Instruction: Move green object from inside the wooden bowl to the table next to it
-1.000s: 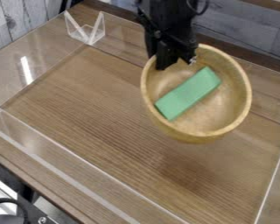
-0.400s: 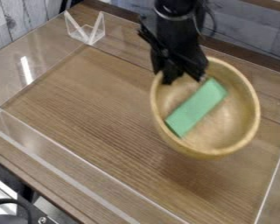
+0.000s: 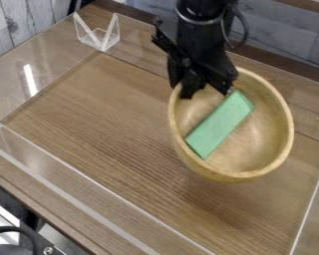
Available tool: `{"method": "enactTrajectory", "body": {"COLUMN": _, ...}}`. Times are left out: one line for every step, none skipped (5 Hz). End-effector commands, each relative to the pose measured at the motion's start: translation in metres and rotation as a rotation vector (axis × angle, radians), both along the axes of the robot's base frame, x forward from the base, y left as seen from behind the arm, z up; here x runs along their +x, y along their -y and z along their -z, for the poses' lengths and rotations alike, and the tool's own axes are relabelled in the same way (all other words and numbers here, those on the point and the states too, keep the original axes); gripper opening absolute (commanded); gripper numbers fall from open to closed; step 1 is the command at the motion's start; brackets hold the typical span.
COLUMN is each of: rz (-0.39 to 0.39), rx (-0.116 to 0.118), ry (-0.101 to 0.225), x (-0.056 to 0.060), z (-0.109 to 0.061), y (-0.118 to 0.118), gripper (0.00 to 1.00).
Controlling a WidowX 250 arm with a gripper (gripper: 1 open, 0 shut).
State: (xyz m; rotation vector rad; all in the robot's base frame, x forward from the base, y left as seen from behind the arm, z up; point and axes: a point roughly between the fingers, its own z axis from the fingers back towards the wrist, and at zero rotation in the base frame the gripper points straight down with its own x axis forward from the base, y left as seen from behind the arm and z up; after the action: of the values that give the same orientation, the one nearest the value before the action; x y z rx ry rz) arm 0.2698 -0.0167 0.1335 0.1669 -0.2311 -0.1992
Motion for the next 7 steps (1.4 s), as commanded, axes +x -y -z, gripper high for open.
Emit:
{"method": "enactTrajectory", "body": {"rz": -0.061, "rx": -0.005, "ry": 0.090, "x": 0.011, "z": -0.023, "y": 0.000, "gripper": 0.00}}
{"method": "enactTrajectory", "body": {"rz": -0.111, "rx": 0.001, "ry": 0.096, "x": 0.012, "z": -0.023, "y": -0.001, "gripper": 0.00}}
{"method": "enactTrajectory", "body": {"rz": -0.109, "rx": 0.005, "ry": 0.100, "x": 0.018, "z": -0.015, "y": 0.003, "gripper": 0.00}}
{"method": "enactTrajectory", "body": {"rz": -0.110, "rx": 0.007, "ry": 0.107, "x": 0.024, "z": -0.008, "y": 0.006, "gripper": 0.00}}
{"method": "enactTrajectory", "body": {"rz": -0.085, "rx": 0.006, "ry": 0.118, "x": 0.024, "z": -0.016, "y": -0.004, "gripper": 0.00}}
{"method": "enactTrajectory", "body": {"rz": -0.070, "rx": 0.001, "ry": 0.130, "x": 0.024, "z": -0.026, "y": -0.016, "gripper": 0.00}}
{"method": "enactTrajectory", "body": {"rz": -0.111, "rx": 0.002, "ry": 0.134, "x": 0.019, "z": -0.020, "y": -0.016, "gripper": 0.00}}
